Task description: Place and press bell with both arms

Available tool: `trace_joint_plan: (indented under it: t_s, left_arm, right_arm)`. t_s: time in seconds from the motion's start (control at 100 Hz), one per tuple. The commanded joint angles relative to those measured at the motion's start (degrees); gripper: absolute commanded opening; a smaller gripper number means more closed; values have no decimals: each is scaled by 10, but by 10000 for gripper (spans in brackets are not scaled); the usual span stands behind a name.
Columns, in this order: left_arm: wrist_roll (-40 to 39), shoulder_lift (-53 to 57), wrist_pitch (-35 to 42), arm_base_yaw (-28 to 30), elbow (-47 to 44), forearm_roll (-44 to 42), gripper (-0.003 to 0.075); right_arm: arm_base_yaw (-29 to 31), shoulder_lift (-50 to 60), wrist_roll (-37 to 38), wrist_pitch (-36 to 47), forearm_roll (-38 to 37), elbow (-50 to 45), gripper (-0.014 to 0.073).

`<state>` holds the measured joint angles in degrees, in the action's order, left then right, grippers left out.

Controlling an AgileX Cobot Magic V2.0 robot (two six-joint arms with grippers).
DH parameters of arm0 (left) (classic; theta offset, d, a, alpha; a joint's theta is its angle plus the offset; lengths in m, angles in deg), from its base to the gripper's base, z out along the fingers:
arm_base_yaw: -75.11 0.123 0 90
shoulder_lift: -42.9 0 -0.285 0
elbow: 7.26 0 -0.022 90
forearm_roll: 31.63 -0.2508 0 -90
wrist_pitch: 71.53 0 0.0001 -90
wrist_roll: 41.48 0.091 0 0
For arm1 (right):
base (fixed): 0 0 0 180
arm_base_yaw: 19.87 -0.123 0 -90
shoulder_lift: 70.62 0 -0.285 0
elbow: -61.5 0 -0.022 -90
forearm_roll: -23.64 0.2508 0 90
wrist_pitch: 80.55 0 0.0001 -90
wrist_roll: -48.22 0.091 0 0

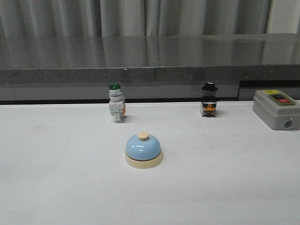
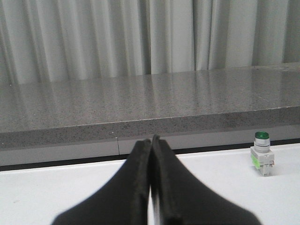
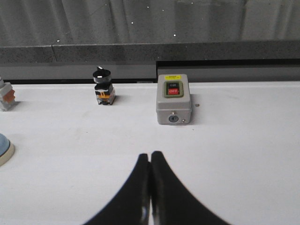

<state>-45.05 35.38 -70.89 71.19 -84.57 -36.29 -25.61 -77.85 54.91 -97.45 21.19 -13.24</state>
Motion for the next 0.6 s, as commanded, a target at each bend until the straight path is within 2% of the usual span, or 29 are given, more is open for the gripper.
trace_joint_plan:
  t_s: [0.0,0.1,0.34,0.59]
  left_arm:
    - [-5,17,45,2,-24,0,-20]
    - [-5,17,45,2,-24,0,-20]
    - [-5,17,45,2,-24,0,-20]
    - [-5,17,45,2,-24,0,-20]
  right_arm:
    - [3,9,8,74,-11,-4,-60]
    - [3,9,8,130,-11,-32,-60]
    - [3,9,8,183,-11,-32,-60]
    - [3,9,8,175,-11,-32,-60]
